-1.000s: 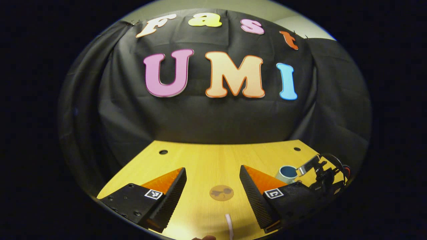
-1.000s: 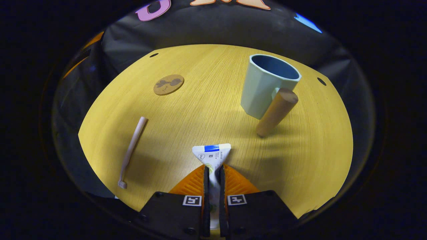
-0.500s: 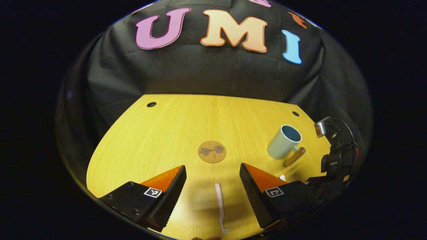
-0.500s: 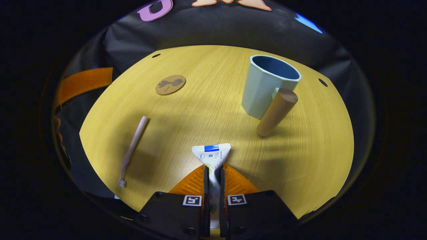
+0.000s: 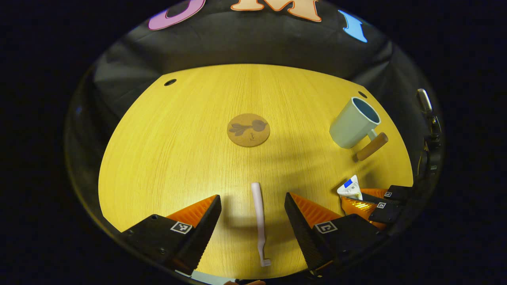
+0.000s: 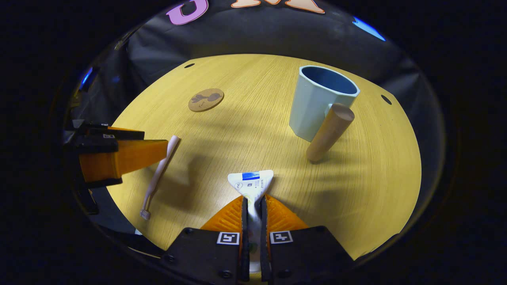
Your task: Put the toothbrush and toothpaste on the desktop into the cup, then pick up the cup and place it on the coaster on the desktop.
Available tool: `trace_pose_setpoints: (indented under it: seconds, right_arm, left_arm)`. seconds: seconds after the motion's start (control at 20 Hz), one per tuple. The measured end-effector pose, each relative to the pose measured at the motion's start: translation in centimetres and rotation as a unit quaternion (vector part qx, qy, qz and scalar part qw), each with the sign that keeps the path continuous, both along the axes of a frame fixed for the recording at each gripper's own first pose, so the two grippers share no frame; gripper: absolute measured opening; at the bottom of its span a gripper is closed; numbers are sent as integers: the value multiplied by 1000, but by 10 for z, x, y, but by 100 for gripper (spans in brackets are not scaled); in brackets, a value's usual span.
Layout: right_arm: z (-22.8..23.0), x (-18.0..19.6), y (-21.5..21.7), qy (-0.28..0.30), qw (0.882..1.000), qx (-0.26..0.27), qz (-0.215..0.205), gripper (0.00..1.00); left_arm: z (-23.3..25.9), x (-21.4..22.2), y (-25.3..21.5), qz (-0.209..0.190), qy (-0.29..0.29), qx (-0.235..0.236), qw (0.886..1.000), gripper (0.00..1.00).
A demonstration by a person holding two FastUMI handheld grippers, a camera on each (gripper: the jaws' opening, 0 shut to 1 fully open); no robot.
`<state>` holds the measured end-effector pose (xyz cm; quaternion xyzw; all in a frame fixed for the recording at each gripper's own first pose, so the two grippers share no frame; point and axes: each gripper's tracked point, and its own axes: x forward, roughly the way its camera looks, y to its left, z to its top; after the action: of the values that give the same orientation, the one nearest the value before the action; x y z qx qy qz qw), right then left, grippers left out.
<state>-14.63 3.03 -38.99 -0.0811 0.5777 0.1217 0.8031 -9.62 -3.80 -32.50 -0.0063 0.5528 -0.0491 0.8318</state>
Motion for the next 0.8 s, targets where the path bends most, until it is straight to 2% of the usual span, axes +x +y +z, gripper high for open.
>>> trace_pose_setpoints:
  seconds: [0.35,0.55,0.8]
  right_arm:
    - [1,-2,-1,7,1000,15,-4,14]
    - [1,-1,-1,9,1000,18,-2,14]
    - [1,-1,-1,12,1000,20,6,14]
  left_arm:
    - [-30,-16,-4,-15,72,23,997,96]
    - [-32,-14,-7,-38,82,27,996,91]
    - [-32,-16,-6,-55,137,33,989,85]
